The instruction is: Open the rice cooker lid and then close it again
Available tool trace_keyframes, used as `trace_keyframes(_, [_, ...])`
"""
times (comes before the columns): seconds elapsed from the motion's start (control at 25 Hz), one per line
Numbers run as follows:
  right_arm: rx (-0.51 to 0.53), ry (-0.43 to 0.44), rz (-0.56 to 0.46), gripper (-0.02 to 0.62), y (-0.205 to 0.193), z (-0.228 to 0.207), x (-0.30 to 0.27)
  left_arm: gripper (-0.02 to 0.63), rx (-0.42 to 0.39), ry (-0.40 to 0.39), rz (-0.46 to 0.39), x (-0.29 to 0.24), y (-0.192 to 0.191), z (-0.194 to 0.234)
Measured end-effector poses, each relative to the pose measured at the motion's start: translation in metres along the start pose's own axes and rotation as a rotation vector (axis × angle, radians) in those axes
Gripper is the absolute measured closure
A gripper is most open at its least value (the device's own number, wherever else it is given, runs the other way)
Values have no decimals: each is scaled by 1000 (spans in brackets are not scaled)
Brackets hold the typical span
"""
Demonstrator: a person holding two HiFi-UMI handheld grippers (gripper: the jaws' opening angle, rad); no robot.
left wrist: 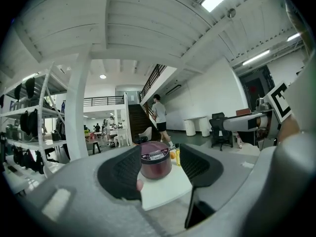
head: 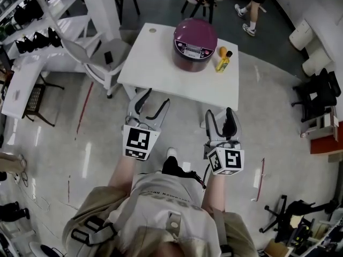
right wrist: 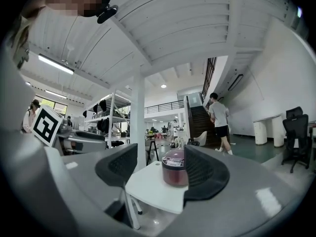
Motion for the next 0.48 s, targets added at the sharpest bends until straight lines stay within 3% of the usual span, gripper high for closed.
trace_keyframes(0.48, [10, 90, -23, 327, 21, -57, -87, 351, -24, 69, -12, -82, 29, 18])
Point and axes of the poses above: the fingertips, and each gripper's own axes: x backward along the fingers, z to its left, y out of its top, the point moved 9 cm from there along x, backward along the fingers, and after that the axes turned 4 degrees about z, right-handed, at the moved point
